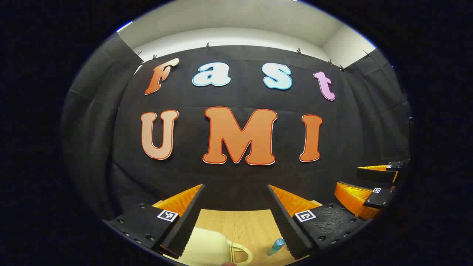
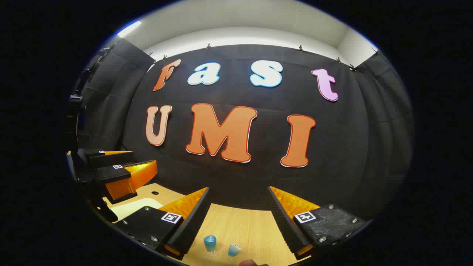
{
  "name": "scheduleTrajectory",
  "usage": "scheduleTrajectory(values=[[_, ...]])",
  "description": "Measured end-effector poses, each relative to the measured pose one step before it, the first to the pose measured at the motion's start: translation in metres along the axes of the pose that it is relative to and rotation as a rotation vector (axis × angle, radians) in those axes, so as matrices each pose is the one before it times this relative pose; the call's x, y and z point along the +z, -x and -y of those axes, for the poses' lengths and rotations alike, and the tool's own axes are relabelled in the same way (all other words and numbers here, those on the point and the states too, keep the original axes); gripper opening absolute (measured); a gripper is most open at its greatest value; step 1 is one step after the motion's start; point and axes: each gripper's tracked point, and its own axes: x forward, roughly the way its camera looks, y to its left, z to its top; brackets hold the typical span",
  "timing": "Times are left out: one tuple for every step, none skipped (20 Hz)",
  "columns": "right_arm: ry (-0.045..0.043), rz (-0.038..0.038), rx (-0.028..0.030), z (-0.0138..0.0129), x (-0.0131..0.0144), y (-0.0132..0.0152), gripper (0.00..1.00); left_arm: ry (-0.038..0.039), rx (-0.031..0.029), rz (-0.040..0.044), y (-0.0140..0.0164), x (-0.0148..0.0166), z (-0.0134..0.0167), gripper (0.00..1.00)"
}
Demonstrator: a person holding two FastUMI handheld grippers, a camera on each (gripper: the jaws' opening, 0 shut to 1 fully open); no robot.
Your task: First open the suitcase, pack the skin care products into it, and then close the suitcase.
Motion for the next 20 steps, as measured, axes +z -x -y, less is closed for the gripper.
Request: scheduleTrajectory(values=[[-0.00026,-0.00347,-0.00542,0.00122,-0.00154,0.00109,0.95,0.00100,-0.00045,-0.00638,0.00040,-0.00187,-0.00047,0.98],[-0.00060,-0.00314,-0.00483,0.00164,-0.00193,0.00205,0.95,-0.00272,-0.00014,-0.00419,0.00218,-0.00254,0.00111,0.99],[-0.00204,-0.00208,-0.00239,0.00062,-0.00074,0.00182,0.95,-0.00694,-0.00183,-0.00641,0.00215,-0.00248,0.00129,0.99],[-0.00130,-0.00500,-0.00409,0.00041,-0.00285,0.00110,0.95,-0.01099,-0.00223,-0.00645,-0.00004,-0.00342,0.00149,0.99],[-0.00098,-0.00319,-0.00153,-0.00011,-0.00246,0.00137,0.95,-0.01099,-0.00456,-0.00454,0.00102,-0.00183,0.00224,0.99],[0.00145,-0.00361,-0.00075,-0.00005,-0.00250,0.00211,0.95,-0.01113,-0.00633,-0.00402,0.00058,-0.00265,0.00366,0.99],[0.00266,-0.00413,0.00454,-0.00127,-0.00160,0.00085,0.95,-0.01002,-0.00489,-0.00265,0.00152,-0.00147,0.00199,0.99],[0.00310,-0.00182,0.00326,-0.00177,-0.00171,0.00128,0.95,-0.01367,-0.00523,-0.00233,0.00073,-0.00338,0.00314,0.98],[0.00017,-0.00208,0.00318,-0.00031,-0.00118,0.00034,0.95,-0.01243,0.00069,-0.00341,0.00138,-0.00179,0.00061,0.98],[-0.00560,-0.00015,0.00105,0.00008,-0.00142,-0.00108,0.95,-0.00906,-0.00914,-0.00473,0.00010,-0.00320,0.00248,0.99],[-0.00832,-0.00284,0.00318,0.00041,-0.00110,0.00053,0.95,-0.00742,-0.00175,-0.00662,0.00149,-0.00258,0.00090,0.98],[-0.00765,-0.00228,0.00142,0.00038,-0.00040,-0.00076,0.95,-0.00825,0.00196,-0.00444,0.00137,-0.00354,-0.00095,0.98],[-0.00255,-0.00041,-0.00183,0.00222,-0.00052,-0.00089,0.95,-0.00808,0.00224,-0.00379,0.00029,-0.00085,-0.00037,0.98],[0.00140,0.00057,-0.00151,0.00130,0.00039,-0.00029,0.95,-0.01091,0.00423,-0.00040,0.00159,-0.00069,-0.00140,1.00],[0.00379,0.00202,-0.00627,0.00279,0.00040,-0.00196,0.95,-0.01045,0.00134,-0.00203,0.00105,-0.00062,-0.00069,1.00],[-0.00110,0.00142,-0.00243,0.00294,0.00057,-0.00024,0.95,-0.01019,-0.00019,-0.00647,0.00059,-0.00468,0.00004,0.98],[-0.00295,0.00221,-0.00160,0.00087,0.00033,-0.00071,0.95,-0.01309,-0.00303,-0.01119,0.00021,-0.00440,0.00055,0.98],[-0.00140,0.00119,-0.00777,0.00426,0.00036,-0.00034,0.95,-0.01383,0.00175,-0.01280,0.00107,-0.00647,-0.00034,0.98],[0.00101,0.00015,-0.00387,0.00399,-0.00066,-0.00038,0.95,-0.01813,-0.00489,-0.01813,0.00062,-0.00657,0.00084,0.98],[0.00342,0.00083,-0.00911,0.00405,0.00010,-0.00060,0.95,-0.01808,-0.00346,-0.01783,-0.00100,-0.00787,0.00278,0.98]])
